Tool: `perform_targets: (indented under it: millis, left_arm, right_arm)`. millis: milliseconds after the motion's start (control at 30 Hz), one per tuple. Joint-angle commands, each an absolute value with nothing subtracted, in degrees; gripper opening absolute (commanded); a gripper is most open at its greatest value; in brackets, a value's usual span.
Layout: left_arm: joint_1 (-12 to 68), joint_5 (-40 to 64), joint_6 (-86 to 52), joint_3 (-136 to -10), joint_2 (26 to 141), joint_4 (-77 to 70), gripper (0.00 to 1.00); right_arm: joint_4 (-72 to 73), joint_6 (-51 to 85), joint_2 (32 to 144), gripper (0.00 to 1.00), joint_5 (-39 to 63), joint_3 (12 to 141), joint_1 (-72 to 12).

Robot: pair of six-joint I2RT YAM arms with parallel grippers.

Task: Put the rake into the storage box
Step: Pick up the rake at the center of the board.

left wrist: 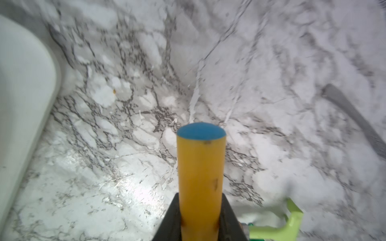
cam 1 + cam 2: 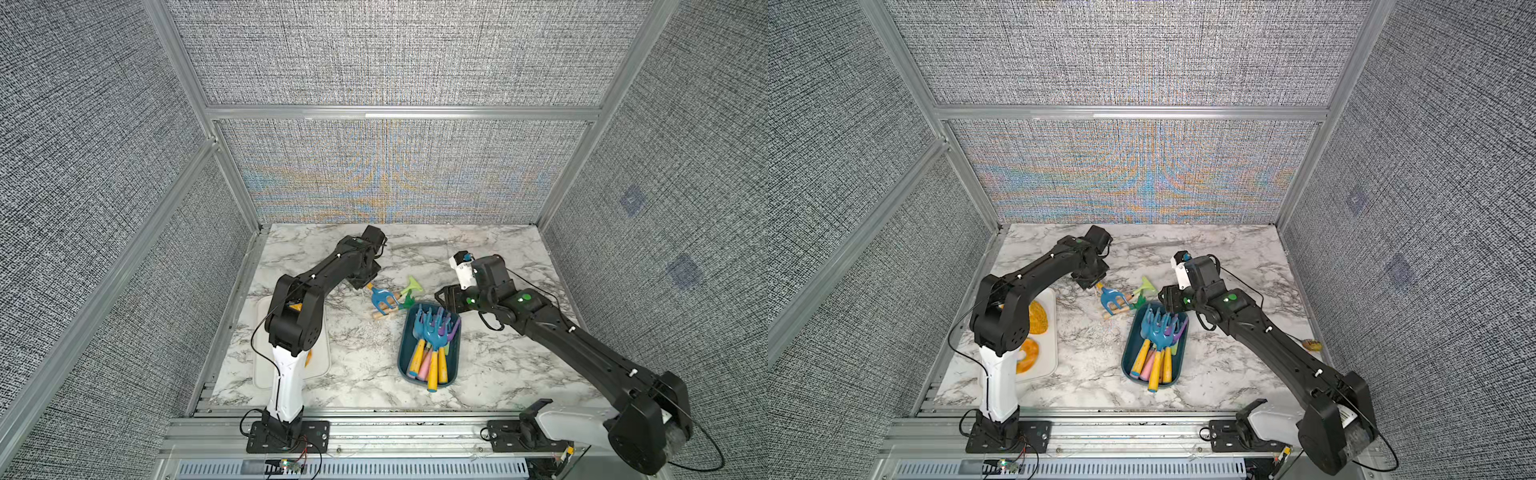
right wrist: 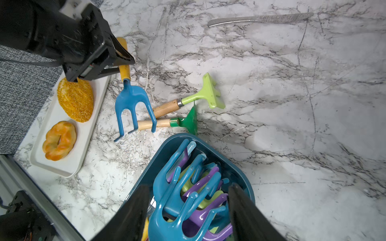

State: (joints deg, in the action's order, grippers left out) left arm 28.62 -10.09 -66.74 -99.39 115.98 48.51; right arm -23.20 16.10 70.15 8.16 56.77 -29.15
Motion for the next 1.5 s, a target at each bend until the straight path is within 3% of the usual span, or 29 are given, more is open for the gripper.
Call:
perform_targets:
  millis: [0,100,333,533,700,900,1167,1467]
  left_arm:
    - [28.72,-13.52,-58.14,-98.78,110.96,49.15,0.0]
    - [28.81,-7.77,-46.58,-93.55,104.75,41.39,0.0]
    - [29.0,23.31,-31.14,-78.66,93.05,20.47,0.0]
    - [29.6,32.84,-43.48,-68.56,90.07,1.66,0.0]
    - [34.02,32.74,-51.63,-64.69,89.31,-9.58,0.0]
    - [38.52,29.7,-53.16,-63.19,88.27,-12.64,0.0]
    - [39.35,28.61,-56.22,-58.01,85.94,-17.7,0.0]
    - [39.86,26.04,-58.31,-56.1,84.07,-21.64,0.0]
  right_arm:
    - [-20.69,16.61,67.95,0.65,10.51,55.94,-29.11]
    - [-19.81,16.83,66.47,0.65,12.21,55.73,-28.83]
    - [-15.55,17.83,64.58,0.65,20.42,55.91,-27.02]
    - [-5.61,22.46,64.6,0.63,34.17,53.36,-26.36]
    - [0.11,25.0,66.78,0.6,35.93,52.06,-27.95]
    - [0.44,25.61,70.76,0.53,32.56,53.54,-30.19]
    - [0.0,25.05,70.85,0.45,27.16,53.25,-30.3]
    - [-1.48,21.5,73.29,0.44,26.65,54.04,-34.89]
